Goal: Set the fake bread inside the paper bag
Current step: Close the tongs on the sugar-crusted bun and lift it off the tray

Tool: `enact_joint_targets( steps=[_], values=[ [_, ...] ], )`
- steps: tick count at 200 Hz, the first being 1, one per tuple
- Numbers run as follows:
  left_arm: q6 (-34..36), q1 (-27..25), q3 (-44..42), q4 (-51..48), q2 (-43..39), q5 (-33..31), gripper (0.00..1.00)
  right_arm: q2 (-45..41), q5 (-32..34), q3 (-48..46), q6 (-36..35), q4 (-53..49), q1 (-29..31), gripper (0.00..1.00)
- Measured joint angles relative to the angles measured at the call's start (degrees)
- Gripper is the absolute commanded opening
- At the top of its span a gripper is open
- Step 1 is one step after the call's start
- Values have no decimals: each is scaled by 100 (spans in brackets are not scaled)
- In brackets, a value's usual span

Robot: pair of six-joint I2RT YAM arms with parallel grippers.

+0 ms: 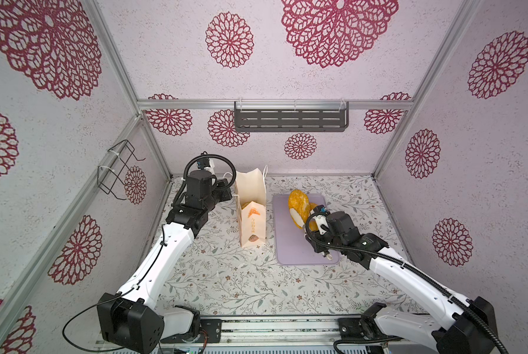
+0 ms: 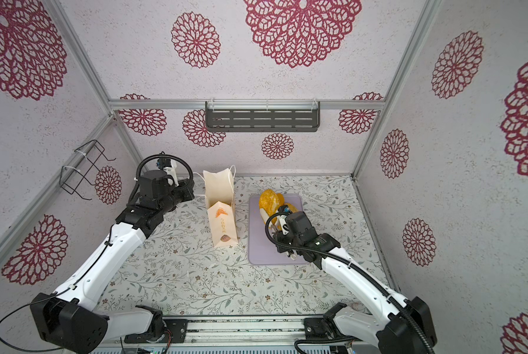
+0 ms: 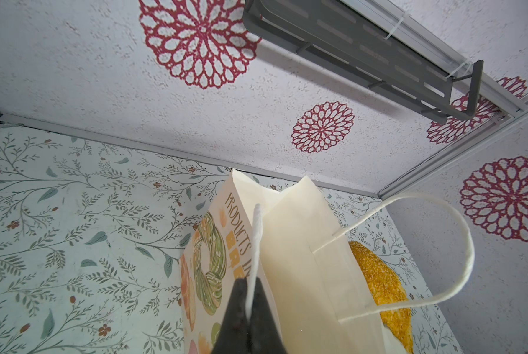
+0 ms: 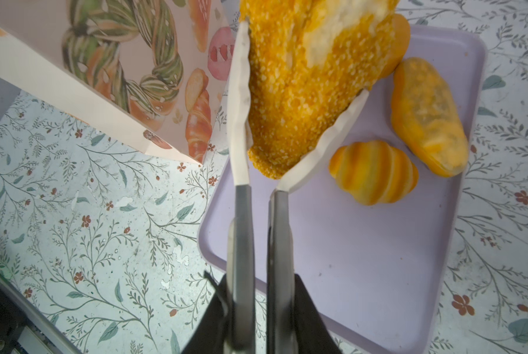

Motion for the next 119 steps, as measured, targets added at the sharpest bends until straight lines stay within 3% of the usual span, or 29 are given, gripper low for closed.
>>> enact_joint_targets(
  steps=[29,119],
  values=[
    [-13,-4,0,-22,-2,24,0,-9,181,256,48,-72,186,19],
    [-98,-13,0,-52,-2,42,0,-61,533,907,205,-562,483,18]
  ],
)
